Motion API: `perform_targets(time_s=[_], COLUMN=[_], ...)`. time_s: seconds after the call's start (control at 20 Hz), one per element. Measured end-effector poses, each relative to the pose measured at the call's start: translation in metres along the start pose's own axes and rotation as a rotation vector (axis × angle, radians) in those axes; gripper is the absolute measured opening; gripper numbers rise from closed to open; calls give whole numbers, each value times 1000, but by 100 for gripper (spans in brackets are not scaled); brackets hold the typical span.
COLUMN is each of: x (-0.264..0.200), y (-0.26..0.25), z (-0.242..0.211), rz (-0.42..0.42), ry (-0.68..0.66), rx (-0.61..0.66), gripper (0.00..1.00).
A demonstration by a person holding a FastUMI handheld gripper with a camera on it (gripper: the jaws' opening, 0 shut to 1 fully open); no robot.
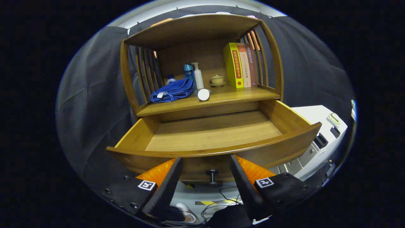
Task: Pull open the drawer, take out the items inside it, and place them on the countertop above the cabinet.
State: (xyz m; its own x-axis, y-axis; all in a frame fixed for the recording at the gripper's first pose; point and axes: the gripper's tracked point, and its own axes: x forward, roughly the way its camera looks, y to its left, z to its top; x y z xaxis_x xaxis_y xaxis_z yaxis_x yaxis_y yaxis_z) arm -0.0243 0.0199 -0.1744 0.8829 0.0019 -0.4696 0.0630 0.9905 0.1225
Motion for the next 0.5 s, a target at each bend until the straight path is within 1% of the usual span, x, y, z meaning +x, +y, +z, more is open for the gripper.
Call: perform_targets(time_s=[0.2, 0.5], x=[4, 18], y=[0, 0], z=[-2, 9], rz=[-21, -16], ry=[-13, -25], rx=[-19, -7], gripper=[99, 98])
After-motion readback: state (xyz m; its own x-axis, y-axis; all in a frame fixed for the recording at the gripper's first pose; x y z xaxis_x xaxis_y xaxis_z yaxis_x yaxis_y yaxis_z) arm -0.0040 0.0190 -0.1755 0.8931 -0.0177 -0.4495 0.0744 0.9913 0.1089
